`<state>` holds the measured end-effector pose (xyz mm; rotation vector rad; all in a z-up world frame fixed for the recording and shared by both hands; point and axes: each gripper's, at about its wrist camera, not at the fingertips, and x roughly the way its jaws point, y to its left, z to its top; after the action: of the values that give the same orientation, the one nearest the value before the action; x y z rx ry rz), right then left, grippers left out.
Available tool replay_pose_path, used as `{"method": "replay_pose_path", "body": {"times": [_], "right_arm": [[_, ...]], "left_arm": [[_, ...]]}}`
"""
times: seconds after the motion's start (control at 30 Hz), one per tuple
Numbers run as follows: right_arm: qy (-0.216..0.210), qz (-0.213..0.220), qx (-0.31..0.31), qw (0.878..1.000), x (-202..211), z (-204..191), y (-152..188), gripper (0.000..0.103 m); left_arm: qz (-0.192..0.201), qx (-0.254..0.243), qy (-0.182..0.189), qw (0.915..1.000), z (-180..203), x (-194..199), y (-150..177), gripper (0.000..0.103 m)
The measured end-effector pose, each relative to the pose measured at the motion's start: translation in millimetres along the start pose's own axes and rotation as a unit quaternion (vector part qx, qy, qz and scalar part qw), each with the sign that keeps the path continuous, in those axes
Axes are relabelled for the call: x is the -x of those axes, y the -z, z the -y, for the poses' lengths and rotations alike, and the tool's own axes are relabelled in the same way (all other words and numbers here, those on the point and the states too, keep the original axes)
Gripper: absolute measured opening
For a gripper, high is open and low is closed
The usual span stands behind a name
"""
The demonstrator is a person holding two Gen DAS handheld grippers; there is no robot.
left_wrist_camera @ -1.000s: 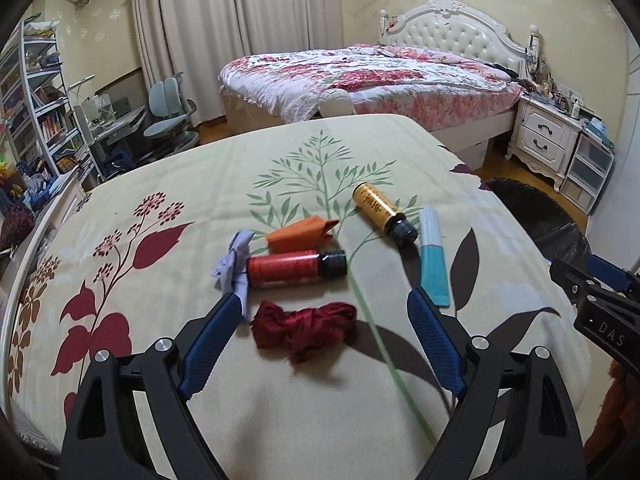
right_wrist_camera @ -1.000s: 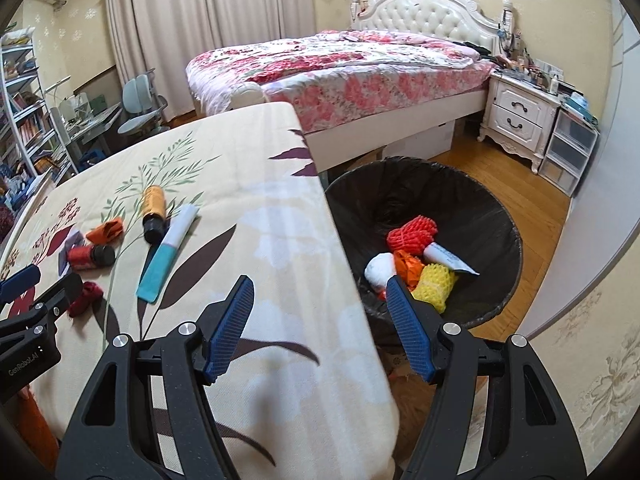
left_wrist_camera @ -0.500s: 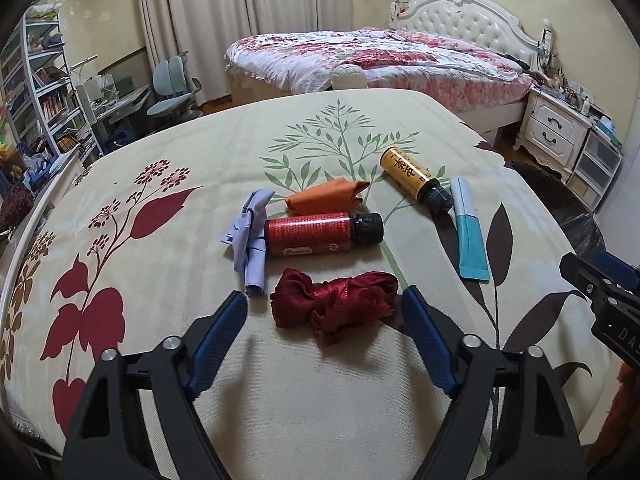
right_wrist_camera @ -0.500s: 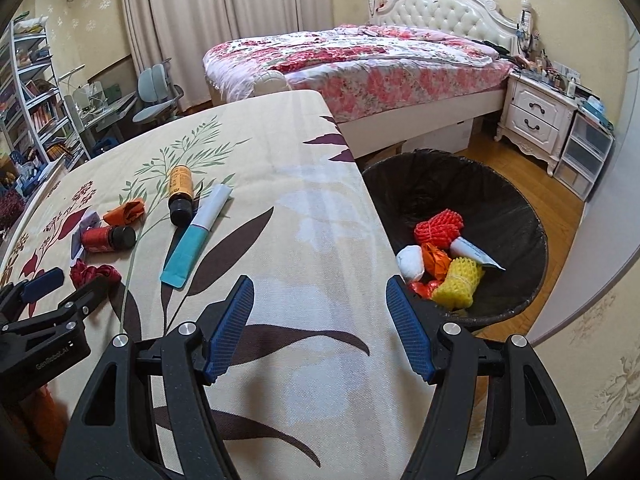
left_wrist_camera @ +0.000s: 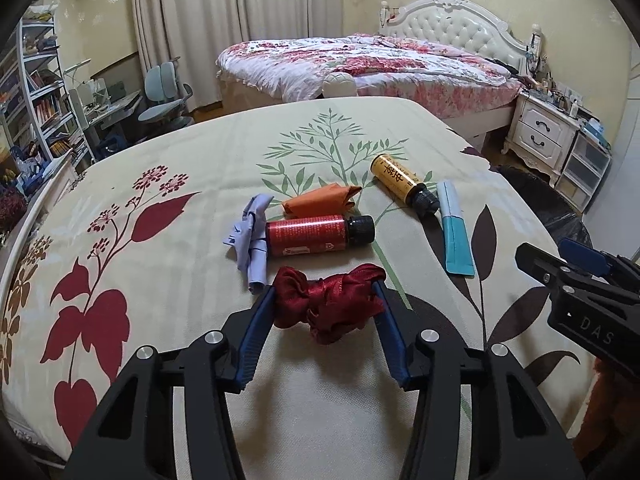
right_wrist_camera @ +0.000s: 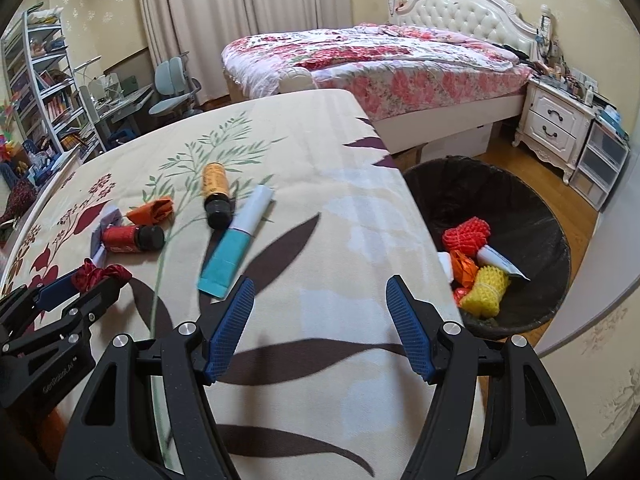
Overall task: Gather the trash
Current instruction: 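Grasp the dark red cloth with the left tool while the right tool grasps the teal-white tube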
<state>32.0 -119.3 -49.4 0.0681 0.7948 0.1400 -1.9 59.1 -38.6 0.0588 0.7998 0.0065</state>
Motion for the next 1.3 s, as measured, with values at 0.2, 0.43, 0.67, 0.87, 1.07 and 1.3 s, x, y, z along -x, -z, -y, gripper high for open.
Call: {"method": "replay_pose_path", "body": {"times": [0.2,0.43,0.67,0.87,1.07,1.3], "right_arm": [[-0.017,-0.005,0.021,1.000,-15.6,-29.0,-16.0,0.067],[-0.014,-0.032,0.038,0.999,-42.0,-48.0,-27.7,0.056],[-0.002,-0.044,0.047,0.998,-43.1,-41.3,-23.2,0.020],[-0.007,-0.041,0.040,0.998,-35.7,-32.6,-17.7,0.020],[-0.008,-0.023,0.035,0.999,-20.8,-26.1,-14.9,0.019],[-0.002,-0.002,0.025,1.000,-1.1,-11.9,-16.2,0.019]], "left_arm": [[0.008,0.010,-0.014,0.9998,-19.4,5.2,-0.9,0.050],[0.004,0.031,-0.031,0.9990,-46.0,1.1,0.1,0.050],[0.000,0.041,-0.036,0.9985,-57.4,-2.0,3.1,0.050],[0.000,0.038,-0.031,0.9988,-55.3,-1.4,4.5,0.050],[0.011,0.036,-0.026,0.9990,-47.9,5.6,1.4,0.050],[0.026,0.027,-0.014,0.9992,-34.2,17.2,-2.9,0.050]]}}
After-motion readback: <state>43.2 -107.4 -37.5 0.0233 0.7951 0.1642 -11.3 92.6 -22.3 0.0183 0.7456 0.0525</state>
